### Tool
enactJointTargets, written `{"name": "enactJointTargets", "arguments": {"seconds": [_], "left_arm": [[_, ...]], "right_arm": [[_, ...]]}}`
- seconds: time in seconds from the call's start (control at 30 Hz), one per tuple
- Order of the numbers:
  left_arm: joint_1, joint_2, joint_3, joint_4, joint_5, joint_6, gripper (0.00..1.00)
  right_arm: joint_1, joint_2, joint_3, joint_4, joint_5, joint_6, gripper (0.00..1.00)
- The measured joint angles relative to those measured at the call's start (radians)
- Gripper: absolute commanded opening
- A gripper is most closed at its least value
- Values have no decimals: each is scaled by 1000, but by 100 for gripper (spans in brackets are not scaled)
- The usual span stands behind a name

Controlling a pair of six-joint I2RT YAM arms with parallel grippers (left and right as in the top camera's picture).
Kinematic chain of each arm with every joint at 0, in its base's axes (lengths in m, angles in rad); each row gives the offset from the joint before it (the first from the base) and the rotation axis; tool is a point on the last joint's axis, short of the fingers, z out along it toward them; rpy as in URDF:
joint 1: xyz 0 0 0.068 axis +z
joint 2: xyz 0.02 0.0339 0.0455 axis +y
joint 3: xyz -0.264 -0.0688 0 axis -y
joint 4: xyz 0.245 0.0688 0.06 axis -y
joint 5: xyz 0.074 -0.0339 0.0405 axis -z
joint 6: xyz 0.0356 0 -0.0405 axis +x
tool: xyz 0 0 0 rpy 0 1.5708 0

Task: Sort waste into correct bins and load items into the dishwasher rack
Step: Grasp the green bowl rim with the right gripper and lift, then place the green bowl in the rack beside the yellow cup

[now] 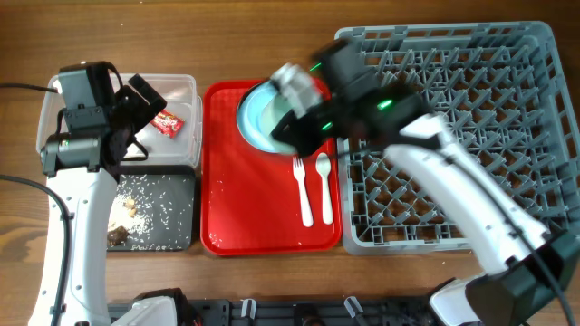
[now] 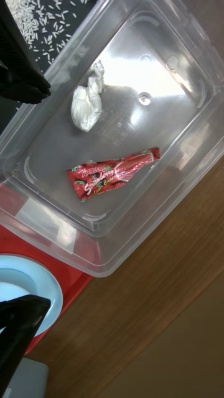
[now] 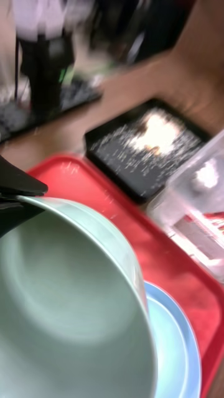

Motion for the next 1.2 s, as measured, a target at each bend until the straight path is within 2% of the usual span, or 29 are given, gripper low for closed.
{"name": "enactJointTargets", "arguments": {"seconds": [0.23,0.33,0.7,0.93,1.2], "left_arm": [[0,0,0,0,0,0,100],[0,0,0,0,0,0,100],[0,0,0,0,0,0,100],[0,0,0,0,0,0,100],[0,0,0,0,0,0,100]], "right_arm": [[-315,1,-129,146,-478,12,4],[-417,1,-206,190,-601,15,4],[-643,1,-491,395,-701,16,4],[-678,1,-598,548,-737,51,4],[-687,1,-623,759,-850,213,4]]}}
